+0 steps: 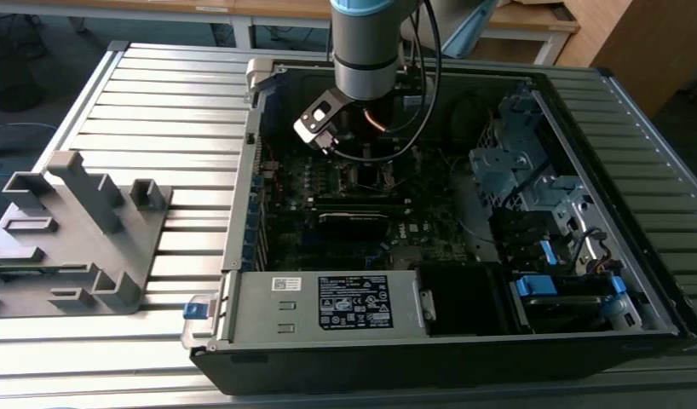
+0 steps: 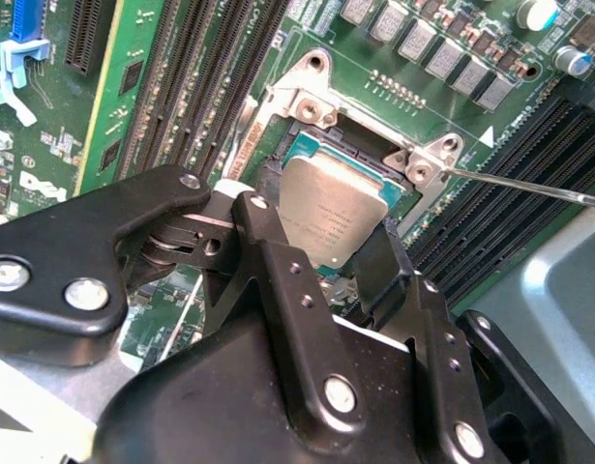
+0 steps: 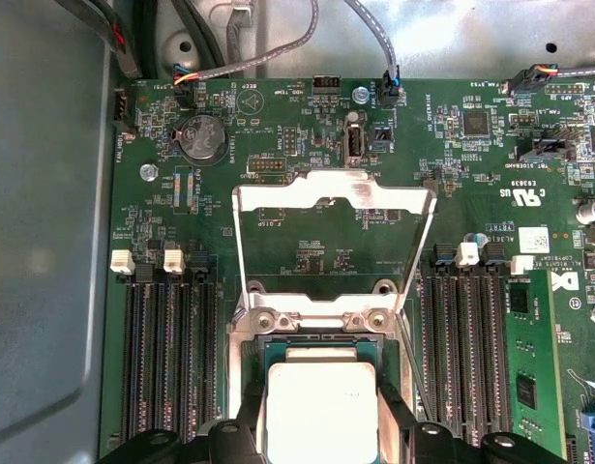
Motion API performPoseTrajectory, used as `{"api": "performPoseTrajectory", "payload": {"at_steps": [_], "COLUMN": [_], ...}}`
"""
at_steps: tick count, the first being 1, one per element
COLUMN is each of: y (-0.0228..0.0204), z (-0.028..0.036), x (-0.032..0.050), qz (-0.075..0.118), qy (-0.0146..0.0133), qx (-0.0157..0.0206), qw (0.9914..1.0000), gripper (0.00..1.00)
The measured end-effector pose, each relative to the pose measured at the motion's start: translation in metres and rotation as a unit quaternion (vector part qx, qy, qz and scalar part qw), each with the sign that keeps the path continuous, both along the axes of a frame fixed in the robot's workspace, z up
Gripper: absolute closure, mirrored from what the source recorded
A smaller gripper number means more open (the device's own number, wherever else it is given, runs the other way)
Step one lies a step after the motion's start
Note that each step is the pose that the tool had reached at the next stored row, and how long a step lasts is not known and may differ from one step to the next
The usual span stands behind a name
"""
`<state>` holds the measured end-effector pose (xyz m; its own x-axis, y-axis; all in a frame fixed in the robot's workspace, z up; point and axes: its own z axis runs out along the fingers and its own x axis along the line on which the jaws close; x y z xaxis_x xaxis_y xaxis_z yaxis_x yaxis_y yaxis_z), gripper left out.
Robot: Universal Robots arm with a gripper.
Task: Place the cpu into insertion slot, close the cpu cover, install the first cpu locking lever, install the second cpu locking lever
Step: 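Place the cpu into insertion slot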
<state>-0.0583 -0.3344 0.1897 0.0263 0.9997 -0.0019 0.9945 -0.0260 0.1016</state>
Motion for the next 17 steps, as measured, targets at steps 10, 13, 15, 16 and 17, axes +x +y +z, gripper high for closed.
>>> {"api": "performPoseTrajectory", "payload": {"at_steps": [10,13,15,16,17], "y": [0.0000,0.0000,0.0000,0.0000,0.0000], "z": [0.0031,0.0085,0.0132,0.0156,0.0180], "x": [0.0000,0.0000,0.0000,0.0000,0.0000], "qz": [0.000,0.000,0.000,0.000,0.000], "qy": [0.0000,-0.0001,0.0000,0.0000,-0.0001], "qx": [0.0001,0.0001,0.0000,0.0000,0.0001], "qw": [1.00000,1.00000,1.00000,1.00000,1.00000], "gripper": [0.39,0.39,0.39,0.39,0.39]}}
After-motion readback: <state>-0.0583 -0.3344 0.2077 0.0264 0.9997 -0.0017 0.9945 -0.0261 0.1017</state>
